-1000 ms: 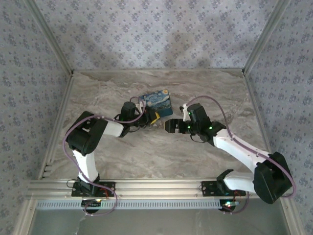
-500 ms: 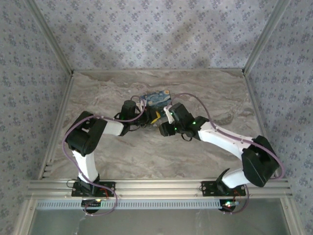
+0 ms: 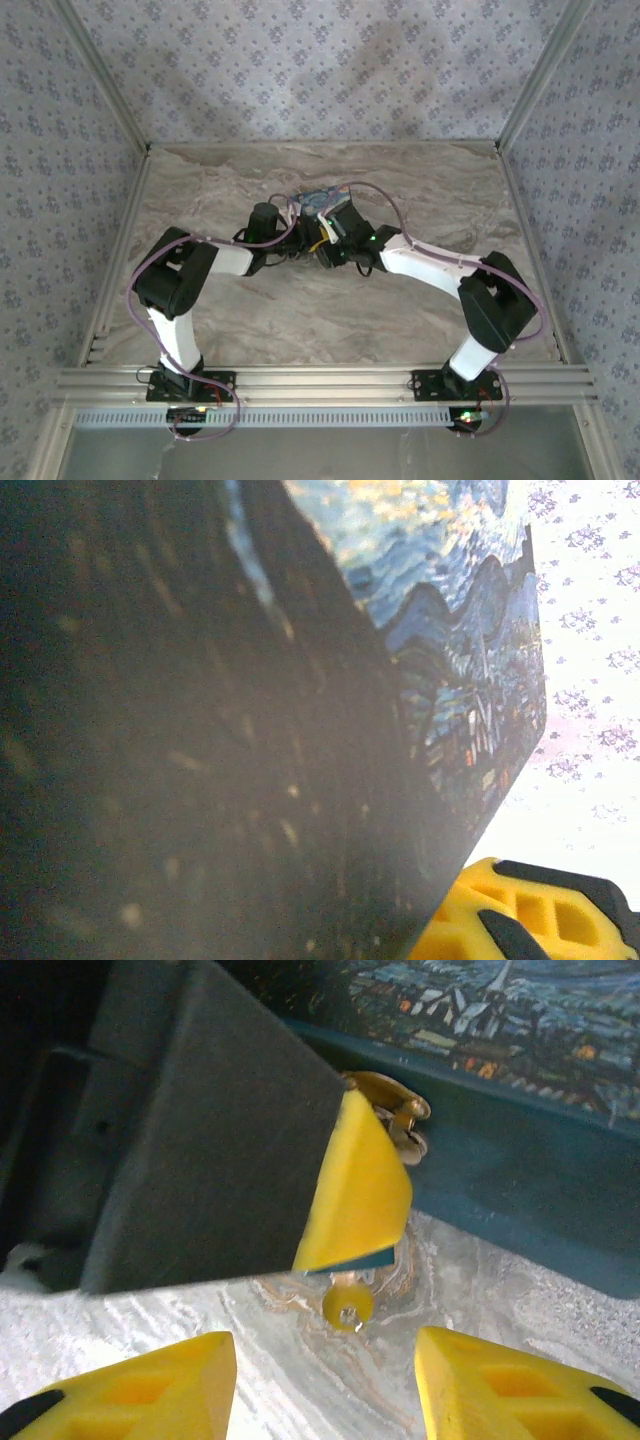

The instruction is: Unlock the padlock with the key

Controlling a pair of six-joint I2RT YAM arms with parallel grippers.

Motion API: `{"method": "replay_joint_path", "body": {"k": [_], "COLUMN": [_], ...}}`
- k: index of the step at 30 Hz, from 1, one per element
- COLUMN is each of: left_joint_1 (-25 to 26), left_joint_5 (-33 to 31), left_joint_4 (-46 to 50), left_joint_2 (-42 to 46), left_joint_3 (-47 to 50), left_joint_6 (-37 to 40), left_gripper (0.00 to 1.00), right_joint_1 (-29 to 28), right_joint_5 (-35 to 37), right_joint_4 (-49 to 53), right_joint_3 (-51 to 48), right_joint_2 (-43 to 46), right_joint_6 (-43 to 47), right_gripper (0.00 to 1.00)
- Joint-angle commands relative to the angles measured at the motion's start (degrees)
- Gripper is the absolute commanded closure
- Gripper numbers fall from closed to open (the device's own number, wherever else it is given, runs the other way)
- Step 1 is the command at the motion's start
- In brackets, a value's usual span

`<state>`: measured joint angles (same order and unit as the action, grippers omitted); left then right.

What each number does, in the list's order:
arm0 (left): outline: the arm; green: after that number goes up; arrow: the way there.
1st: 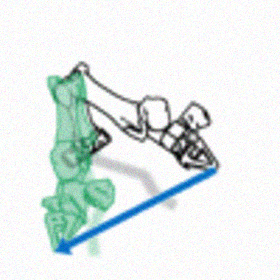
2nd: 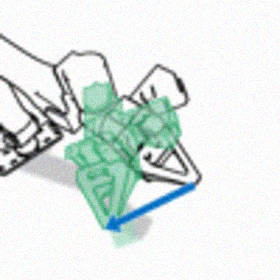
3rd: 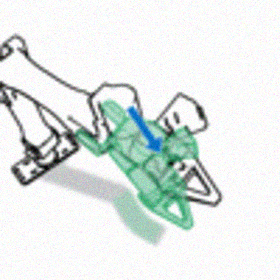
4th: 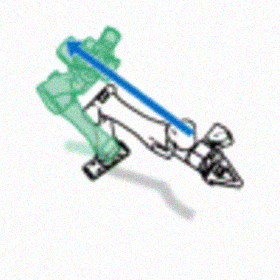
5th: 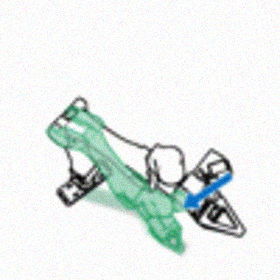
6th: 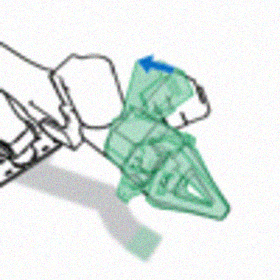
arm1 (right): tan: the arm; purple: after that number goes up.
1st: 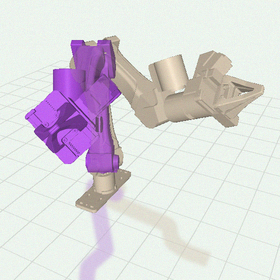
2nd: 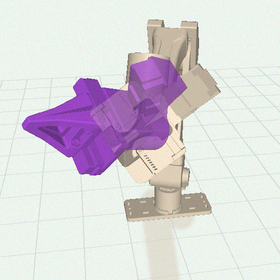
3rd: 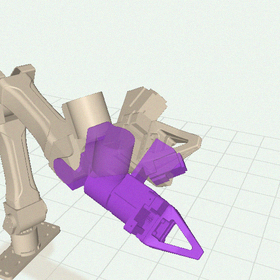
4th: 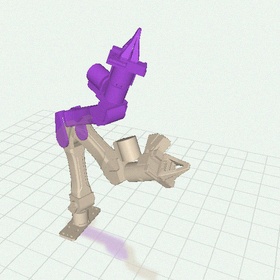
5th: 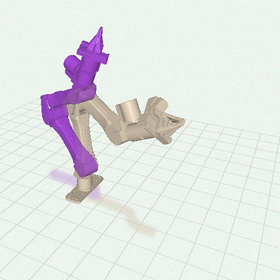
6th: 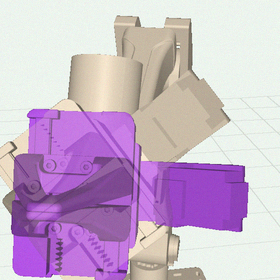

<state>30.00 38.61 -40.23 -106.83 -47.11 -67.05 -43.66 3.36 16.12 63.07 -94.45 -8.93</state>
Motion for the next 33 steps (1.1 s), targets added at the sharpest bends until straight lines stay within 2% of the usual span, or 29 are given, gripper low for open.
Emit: {"method": "replay_joint_path", "body": {"k": [1,10,17,18,20,29,31,33], "left_joint_1": [0.0,0.0,0.0,-0.1,-0.1,-0.1,-0.2,-0.1], "left_joint_5": [2.5,2.9,3.0,3.0,3.0,3.0,2.8,2.5], "left_joint_4": [-1.2,-1.3,-1.8,-1.8,-1.9,-1.4,-0.6,0.9], "left_joint_2": [2.4,2.3,2.2,2.1,2.1,2.3,2.3,2.5], "left_joint_3": [-1.8,-2.2,-2.2,-2.1,-2.1,-1.7,-1.7,-1.6], "left_joint_6": [-0.6,-0.7,-0.8,-0.9,-1.0,-0.5,0.1,1.1], "left_gripper": [1.0,1.0,1.0,1.0,1.0,1.0,1.0,0.99], "right_joint_1": [-0.1,0.0,0.1,0.1,0.2,0.5,0.5,0.5], "right_joint_5": [2.8,4.8,4.4,4.1,3.0,1.4,1.3,1.0], "right_joint_4": [0.7,0.8,1.3,1.5,1.6,0.6,0.1,-0.5], "right_joint_3": [2.5,4.7,6.9,7.1,7.2,5.9,5.8,3.0], "right_joint_2": [-1.9,-4.5,-6.0,-6.2,-6.4,-5.7,-4.9,-3.9], "right_joint_6": [1.7,3.2,3.6,3.6,3.8,3.2,2.6,2.0], "right_gripper": [0.5,0.55,0.71,0.76,1.0,1.0,0.85,0.76]}}
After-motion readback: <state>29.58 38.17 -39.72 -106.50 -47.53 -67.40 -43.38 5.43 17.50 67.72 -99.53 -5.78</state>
